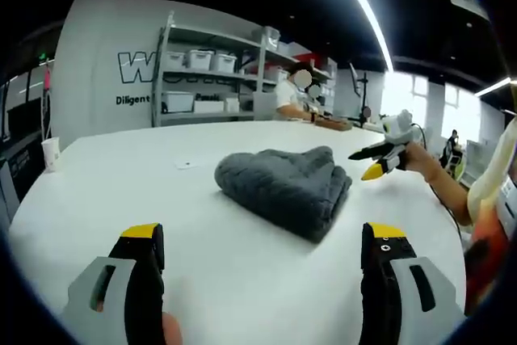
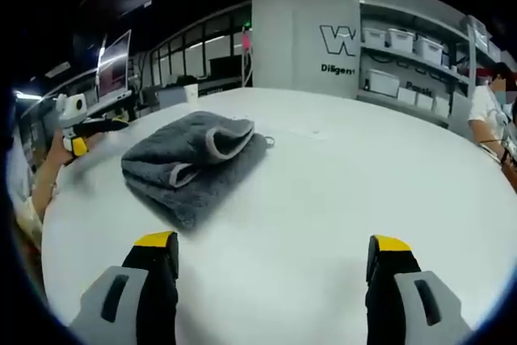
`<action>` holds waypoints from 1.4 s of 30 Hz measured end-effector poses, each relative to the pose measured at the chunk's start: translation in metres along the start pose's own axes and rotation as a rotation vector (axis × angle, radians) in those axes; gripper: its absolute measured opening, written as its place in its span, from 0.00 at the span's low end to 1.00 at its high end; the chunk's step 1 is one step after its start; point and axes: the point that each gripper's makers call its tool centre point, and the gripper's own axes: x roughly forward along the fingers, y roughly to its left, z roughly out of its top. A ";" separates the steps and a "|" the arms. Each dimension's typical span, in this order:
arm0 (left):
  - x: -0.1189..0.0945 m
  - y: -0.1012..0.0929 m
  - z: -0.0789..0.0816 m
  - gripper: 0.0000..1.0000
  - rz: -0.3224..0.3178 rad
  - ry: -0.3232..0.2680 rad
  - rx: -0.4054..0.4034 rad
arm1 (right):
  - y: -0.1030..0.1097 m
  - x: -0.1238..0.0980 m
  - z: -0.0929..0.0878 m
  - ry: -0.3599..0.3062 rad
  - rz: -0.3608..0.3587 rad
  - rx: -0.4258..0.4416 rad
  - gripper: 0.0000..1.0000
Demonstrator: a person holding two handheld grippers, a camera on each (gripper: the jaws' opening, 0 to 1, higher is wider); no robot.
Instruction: Open the folded towel by lifting each exposed corner and separating the folded layers until the towel lies flat within the target outline without major curled edges
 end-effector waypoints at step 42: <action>0.009 -0.005 -0.011 0.99 -0.015 0.062 0.062 | 0.013 -0.013 0.021 -0.060 0.048 -0.041 0.98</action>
